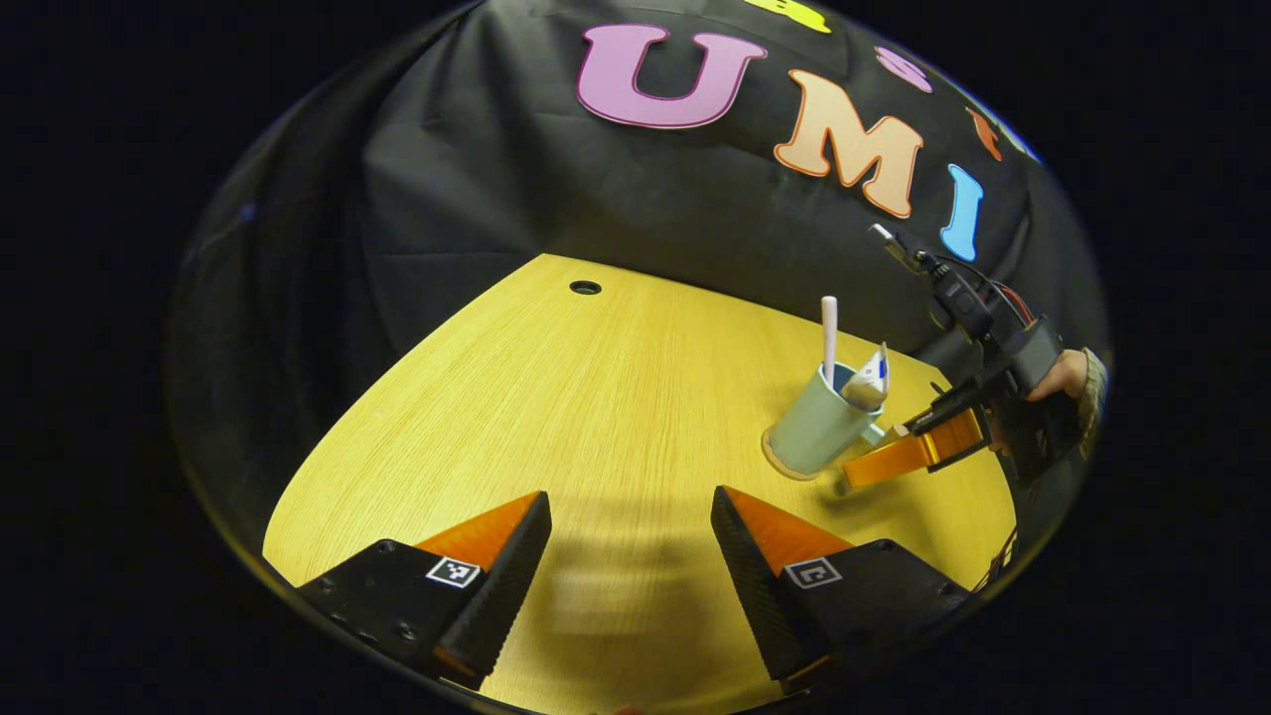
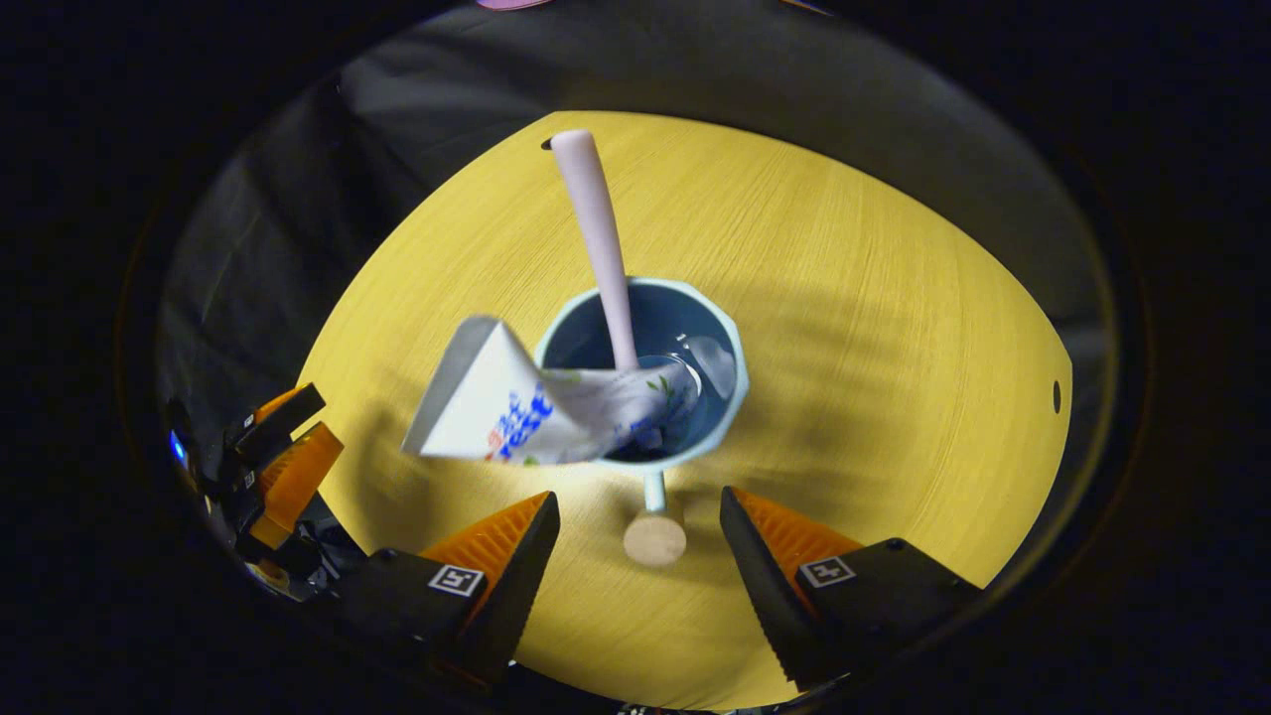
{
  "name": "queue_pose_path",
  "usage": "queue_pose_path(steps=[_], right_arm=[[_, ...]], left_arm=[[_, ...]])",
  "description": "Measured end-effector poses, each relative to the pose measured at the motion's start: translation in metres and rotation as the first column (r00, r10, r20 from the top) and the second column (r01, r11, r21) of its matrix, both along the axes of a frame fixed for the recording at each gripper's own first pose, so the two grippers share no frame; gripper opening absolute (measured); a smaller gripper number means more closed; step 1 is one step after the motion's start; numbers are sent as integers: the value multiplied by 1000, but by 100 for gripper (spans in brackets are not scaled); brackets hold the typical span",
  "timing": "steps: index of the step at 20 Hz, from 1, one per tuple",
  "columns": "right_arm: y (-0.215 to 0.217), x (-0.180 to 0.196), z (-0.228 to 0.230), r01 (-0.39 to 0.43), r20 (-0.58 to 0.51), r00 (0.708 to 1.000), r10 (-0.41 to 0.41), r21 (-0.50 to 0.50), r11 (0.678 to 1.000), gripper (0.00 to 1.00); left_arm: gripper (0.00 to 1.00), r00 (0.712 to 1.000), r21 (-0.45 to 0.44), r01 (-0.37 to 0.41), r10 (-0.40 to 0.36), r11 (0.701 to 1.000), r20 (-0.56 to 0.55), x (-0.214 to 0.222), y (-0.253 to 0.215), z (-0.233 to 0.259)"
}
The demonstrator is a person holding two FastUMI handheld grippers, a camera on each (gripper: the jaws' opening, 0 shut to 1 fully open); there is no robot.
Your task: Put the toothbrush and toothpaste on the desktop into the cup, then pick up the cup and place it on the coaster on the desktop.
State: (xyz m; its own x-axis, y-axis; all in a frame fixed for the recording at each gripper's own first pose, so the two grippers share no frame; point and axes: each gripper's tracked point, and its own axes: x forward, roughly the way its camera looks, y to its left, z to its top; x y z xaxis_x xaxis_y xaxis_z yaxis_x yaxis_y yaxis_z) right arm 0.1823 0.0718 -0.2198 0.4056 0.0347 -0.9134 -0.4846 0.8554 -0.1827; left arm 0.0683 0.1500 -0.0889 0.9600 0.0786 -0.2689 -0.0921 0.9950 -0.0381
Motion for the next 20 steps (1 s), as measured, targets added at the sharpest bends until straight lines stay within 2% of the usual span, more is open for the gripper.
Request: queue_pose_path(steps=[2, 3, 5, 6, 8, 9, 11, 12, 16, 19, 20], right_arm=[[-12, -13, 13, 36, 43, 998, -38, 53, 998, 99], [-21, -22, 20, 64, 56, 996, -68, 69, 996, 95], [-42, -39, 30, 121, 83, 988, -131, 113, 986, 95], [-49, -47, 36, 149, 96, 982, -164, 149, 978, 99], [-59, -58, 51, 200, 132, 962, -240, 259, 945, 96], [-62, -62, 60, 215, 155, 949, -275, 321, 922, 99], [-75, -66, 77, 215, 229, 915, -333, 420, 882, 95], [-83, -68, 88, 208, 275, 893, -358, 453, 867, 99], [-111, -79, 118, 165, 408, 813, -415, 523, 836, 98], [-121, -84, 124, 154, 436, 787, -436, 546, 824, 98], [-122, -86, 123, 158, 434, 785, -442, 550, 820, 94]], left_arm=[[95, 1000, 15, 13, -12, 1000, -3, -2, -15, 1], [94, 1000, 16, 17, -17, 1000, -4, -3, -23, 1], [95, 999, 3, 32, -32, 999, 0, -5, -37, 4], [94, 999, -11, 42, -42, 999, 7, -5, -46, 8], [94, 998, -35, 57, -56, 998, 12, -7, -64, 14], [94, 998, -39, 63, -62, 997, 20, -7, -71, 18], [94, 997, -46, 76, -76, 996, 21, -8, -88, 25], [94, 997, -52, 79, -78, 995, 22, -10, -95, 28], [94, 995, -93, 99, -96, 991, 38, -19, -120, 41], [94, 994, -90, 107, -104, 990, 39, -23, -128, 42], [94, 994, -85, 107, -105, 991, 36, -24, -129, 41]])
